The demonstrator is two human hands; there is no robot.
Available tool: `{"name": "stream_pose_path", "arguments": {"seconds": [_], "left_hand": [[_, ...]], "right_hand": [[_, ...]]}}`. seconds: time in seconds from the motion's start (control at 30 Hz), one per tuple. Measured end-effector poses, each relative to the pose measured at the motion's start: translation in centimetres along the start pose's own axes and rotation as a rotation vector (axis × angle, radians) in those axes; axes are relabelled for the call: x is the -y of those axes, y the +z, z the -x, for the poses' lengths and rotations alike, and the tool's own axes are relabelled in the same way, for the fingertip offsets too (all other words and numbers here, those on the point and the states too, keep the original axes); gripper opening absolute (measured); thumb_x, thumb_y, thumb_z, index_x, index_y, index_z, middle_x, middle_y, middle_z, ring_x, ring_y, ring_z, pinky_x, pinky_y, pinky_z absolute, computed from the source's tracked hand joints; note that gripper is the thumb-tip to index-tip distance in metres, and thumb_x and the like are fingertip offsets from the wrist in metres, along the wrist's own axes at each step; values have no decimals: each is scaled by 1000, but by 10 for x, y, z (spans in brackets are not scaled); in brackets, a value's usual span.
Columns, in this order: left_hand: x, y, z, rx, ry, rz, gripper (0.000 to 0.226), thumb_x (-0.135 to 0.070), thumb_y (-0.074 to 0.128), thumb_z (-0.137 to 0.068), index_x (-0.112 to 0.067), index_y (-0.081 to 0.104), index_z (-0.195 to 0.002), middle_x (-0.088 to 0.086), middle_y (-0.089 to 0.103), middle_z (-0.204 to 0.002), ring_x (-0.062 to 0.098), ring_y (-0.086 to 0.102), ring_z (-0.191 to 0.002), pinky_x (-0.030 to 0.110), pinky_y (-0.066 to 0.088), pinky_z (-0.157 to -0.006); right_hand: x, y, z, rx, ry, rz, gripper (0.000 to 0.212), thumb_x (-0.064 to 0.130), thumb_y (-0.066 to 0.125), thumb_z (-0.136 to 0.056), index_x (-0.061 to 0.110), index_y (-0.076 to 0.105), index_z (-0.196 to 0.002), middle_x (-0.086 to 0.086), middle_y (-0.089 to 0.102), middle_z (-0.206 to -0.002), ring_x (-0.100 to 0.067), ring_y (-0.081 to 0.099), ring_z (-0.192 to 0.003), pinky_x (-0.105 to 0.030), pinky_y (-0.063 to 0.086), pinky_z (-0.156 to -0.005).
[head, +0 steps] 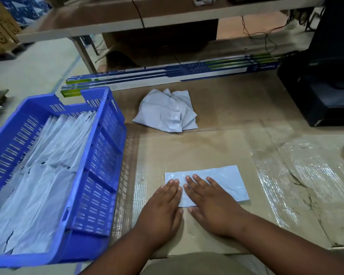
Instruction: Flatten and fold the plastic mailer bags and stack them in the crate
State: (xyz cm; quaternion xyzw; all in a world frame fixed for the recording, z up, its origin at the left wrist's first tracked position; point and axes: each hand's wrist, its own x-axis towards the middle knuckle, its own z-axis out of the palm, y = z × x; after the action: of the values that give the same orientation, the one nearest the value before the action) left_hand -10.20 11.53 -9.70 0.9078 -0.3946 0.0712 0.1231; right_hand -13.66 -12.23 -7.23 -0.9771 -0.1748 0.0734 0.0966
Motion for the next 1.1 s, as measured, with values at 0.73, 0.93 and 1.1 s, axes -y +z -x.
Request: {"name": "stream_pose_path", "arguments": {"seconds": [0.73,0.93,1.1], "left_hand": [[-34,12,-43,80,42,57,66,-46,51,-109,-10,39,-163,6,27,-173,18,20,-162,48,34,-125],[-59,5,-63,151,103,0,67,-49,40,-112,-19,22,-169,3,10,-178,19,7,-165,48,18,-132],[-64,8,-64,271,72,-43,70,-54,28,-113,-24,5,-171,-3,-7,-178,17,-8,-164,49,11,-132]], "right_hand": [[-84,-8,48,-8,-30,-67,77,63,28,-107,24,6,-170,3,-12,-176,-9,-12,-161,-37,0,-132],[-98,7,86,-101,79,91,82,71,31,-105,19,22,-168,-4,9,-176,-20,11,-163,-50,11,-124],[-121,-8,93,-30,93,143,75,70,30,-104,26,33,-165,-1,19,-175,-19,22,-160,-48,10,-124]]}}
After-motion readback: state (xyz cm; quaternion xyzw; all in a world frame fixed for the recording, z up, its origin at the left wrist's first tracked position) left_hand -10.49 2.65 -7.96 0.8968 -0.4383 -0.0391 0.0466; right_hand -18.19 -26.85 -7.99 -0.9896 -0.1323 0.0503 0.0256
